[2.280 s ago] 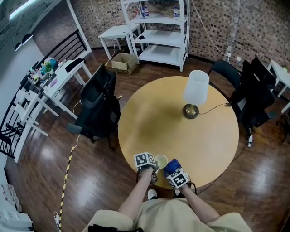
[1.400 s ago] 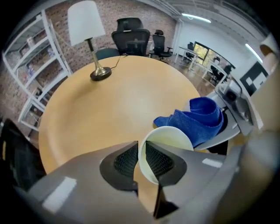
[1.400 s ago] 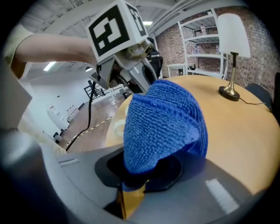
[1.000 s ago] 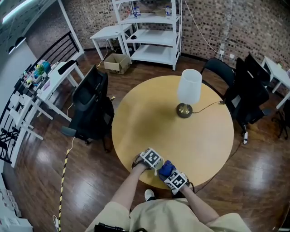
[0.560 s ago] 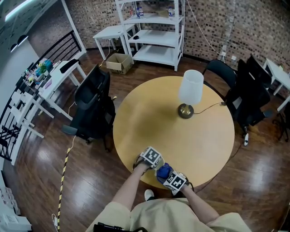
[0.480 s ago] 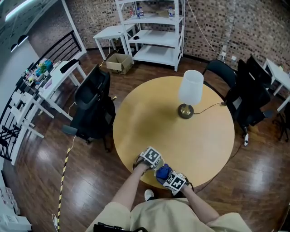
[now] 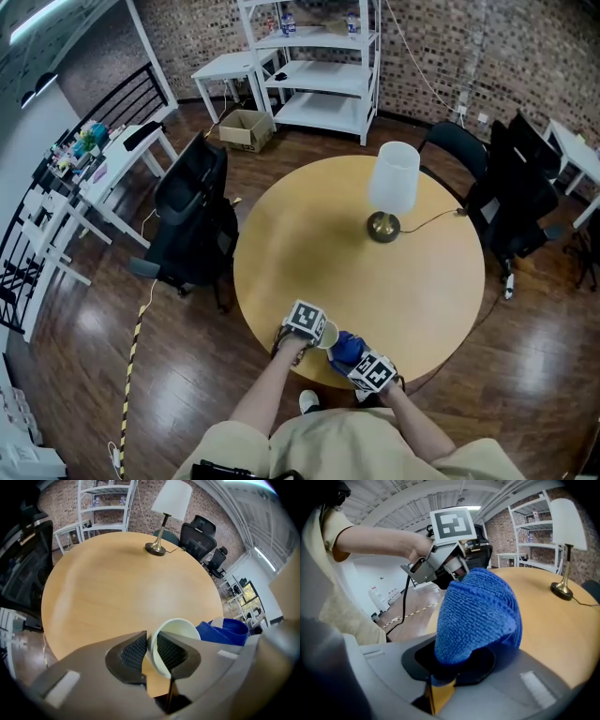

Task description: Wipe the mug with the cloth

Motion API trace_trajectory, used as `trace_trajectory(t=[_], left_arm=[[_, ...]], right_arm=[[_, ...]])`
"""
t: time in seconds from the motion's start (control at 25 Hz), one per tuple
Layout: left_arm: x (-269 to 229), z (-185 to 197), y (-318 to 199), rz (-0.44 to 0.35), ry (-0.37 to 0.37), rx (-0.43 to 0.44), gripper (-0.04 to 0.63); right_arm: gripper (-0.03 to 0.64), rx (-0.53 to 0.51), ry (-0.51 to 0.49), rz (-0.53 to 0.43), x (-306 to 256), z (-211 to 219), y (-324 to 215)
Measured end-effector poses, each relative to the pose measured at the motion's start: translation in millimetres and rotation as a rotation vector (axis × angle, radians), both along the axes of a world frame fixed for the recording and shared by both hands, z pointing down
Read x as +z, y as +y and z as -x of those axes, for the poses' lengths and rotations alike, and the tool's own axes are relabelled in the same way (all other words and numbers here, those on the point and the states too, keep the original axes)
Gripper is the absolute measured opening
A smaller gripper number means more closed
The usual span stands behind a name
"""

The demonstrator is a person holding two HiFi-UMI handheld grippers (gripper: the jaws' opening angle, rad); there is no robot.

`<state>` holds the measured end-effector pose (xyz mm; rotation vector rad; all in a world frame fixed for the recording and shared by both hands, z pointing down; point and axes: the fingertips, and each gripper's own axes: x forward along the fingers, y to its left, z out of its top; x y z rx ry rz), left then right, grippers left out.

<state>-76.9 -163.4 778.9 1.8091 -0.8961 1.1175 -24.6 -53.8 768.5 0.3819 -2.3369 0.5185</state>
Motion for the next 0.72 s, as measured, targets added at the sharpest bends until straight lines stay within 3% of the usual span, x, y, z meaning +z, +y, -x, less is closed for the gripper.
trace_trajectory(t=[0.32, 0.56, 0.72], left_arm=[[1, 15, 12, 0.045, 0.031, -0.156, 0.049], [1, 30, 32, 0.097, 0.134, -0.399, 0.06], [-4, 30, 39, 0.053, 0.181, -0.431, 0.064]], right_arm=[[0.063, 0.162, -0.047, 0.021, -8, -26, -13], [0.061, 0.299, -0.09, 0.013, -19, -53, -28], [0.063, 0.383, -0.129, 0.014, -34, -68, -39]])
